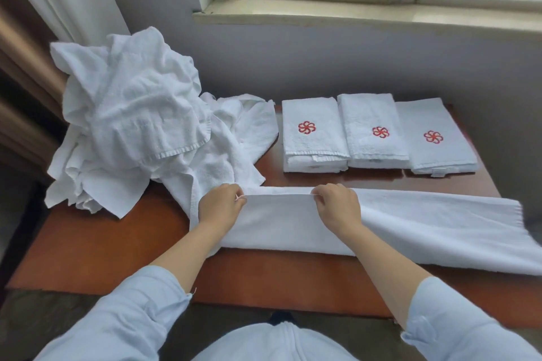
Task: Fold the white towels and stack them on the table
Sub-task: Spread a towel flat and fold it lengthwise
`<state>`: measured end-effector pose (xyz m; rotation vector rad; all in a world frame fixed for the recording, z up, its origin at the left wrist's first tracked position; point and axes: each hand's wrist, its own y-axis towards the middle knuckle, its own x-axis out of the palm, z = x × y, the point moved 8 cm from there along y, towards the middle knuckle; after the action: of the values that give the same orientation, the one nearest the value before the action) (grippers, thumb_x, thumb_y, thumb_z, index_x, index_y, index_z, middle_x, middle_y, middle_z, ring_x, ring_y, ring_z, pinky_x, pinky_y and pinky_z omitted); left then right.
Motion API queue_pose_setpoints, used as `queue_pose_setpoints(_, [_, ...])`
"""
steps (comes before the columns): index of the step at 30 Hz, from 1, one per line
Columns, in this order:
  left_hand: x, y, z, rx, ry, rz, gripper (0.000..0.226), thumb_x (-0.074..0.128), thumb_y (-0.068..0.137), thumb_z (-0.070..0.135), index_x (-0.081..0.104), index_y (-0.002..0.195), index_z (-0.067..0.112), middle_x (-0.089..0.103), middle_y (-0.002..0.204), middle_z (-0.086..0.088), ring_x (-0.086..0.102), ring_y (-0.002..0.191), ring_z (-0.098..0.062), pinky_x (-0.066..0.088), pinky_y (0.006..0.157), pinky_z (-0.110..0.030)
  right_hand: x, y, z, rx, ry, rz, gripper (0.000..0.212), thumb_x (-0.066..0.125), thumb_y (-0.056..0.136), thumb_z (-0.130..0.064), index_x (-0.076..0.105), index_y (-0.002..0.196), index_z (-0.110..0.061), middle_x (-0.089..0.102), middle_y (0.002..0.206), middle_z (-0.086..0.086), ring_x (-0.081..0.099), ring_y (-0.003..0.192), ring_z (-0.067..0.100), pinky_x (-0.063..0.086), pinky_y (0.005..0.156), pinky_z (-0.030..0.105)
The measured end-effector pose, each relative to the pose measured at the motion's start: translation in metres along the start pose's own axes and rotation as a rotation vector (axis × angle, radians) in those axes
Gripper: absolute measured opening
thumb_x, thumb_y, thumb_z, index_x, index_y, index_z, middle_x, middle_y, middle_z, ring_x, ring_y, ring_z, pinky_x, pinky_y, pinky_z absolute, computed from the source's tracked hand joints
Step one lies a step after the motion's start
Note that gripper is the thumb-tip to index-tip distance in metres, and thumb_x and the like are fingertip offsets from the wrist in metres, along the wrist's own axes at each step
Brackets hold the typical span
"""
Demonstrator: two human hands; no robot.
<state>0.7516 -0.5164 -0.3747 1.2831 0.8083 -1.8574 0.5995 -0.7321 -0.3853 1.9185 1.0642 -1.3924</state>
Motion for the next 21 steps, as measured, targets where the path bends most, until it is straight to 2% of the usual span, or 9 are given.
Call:
queue_pose_setpoints(3, [0.002,0.020,-0.003,0.026,0.097,0.021,0.014,0.059,0.094,0.036,0.068,0.094,0.025,0.066,0.096,0.008,0.056,0.100,-0.017,0.043,0.072,-0.031,0.011,0.015,-0.001,0.018,0.017,-0.013,0.025,0.049,0.099,-0.023,0.071,0.109,-0.027,0.068,0.098,-0.004,0.058,0.097,0.023,0.034,0.081,0.033])
queue_pose_setpoints(7, [0.008,0.037,-0.004,0.048,0.217,-0.008,0.014,0.058,0.093,0.036,0.069,0.091,0.027,0.067,0.090,0.009,0.053,0.095,-0.016,0.036,0.068,-0.029,0.028,0.028,0.002,0.040,0.008,-0.069,0.027,0.047,0.099,-0.023,0.070,0.111,-0.029,0.068,0.099,-0.005,0.058,0.098,0.022,0.035,0.083,0.032])
queue_pose_setpoints(10, [0.013,0.046,-0.001,0.066,0.279,-0.036,0.012,0.057,0.092,0.030,0.069,0.091,0.028,0.066,0.086,0.010,0.053,0.091,-0.016,0.043,0.074,-0.029,0.039,0.034,0.006,0.051,0.002,-0.108,0.030,0.046,0.096,-0.018,0.071,0.109,-0.027,0.068,0.098,-0.004,0.057,0.096,0.022,0.032,0.078,0.031])
queue_pose_setpoints(12, [0.017,0.049,0.001,0.077,0.304,-0.040,0.013,0.056,0.091,0.022,0.066,0.095,0.029,0.064,0.090,0.011,0.052,0.093,-0.015,0.041,0.079,-0.027,0.046,0.036,0.007,0.052,-0.013,-0.129,0.030,0.047,0.095,-0.017,0.070,0.110,-0.026,0.068,0.098,-0.005,0.055,0.097,0.021,0.030,0.077,0.030])
queue_pose_setpoints(15, [0.025,0.049,0.005,0.135,0.389,-0.047,0.024,0.058,0.089,0.019,0.055,0.110,0.032,0.054,0.106,0.012,0.046,0.102,-0.014,0.034,0.086,-0.025,0.052,0.038,0.008,0.044,-0.038,-0.150,0.027,0.048,0.095,-0.020,0.068,0.112,-0.027,0.066,0.099,-0.007,0.053,0.099,0.020,0.031,0.079,0.029])
queue_pose_setpoints(17, [0.028,0.048,0.008,0.170,0.420,-0.031,0.032,0.057,0.086,0.015,0.053,0.112,0.033,0.048,0.108,0.011,0.044,0.103,-0.015,0.031,0.089,-0.026,0.053,0.038,0.011,0.047,-0.049,-0.156,0.026,0.049,0.095,-0.022,0.067,0.113,-0.028,0.064,0.100,-0.007,0.052,0.100,0.020,0.033,0.082,0.030])
queue_pose_setpoints(21, [0.039,0.046,0.031,0.278,0.343,-0.025,0.046,0.057,0.070,-0.003,0.063,0.105,0.027,0.054,0.106,0.005,0.051,0.106,-0.021,0.032,0.095,-0.030,0.054,0.036,0.017,0.044,-0.026,-0.185,0.027,0.049,0.095,-0.030,0.063,0.119,-0.028,0.061,0.106,-0.007,0.049,0.105,0.020,0.033,0.087,0.030])
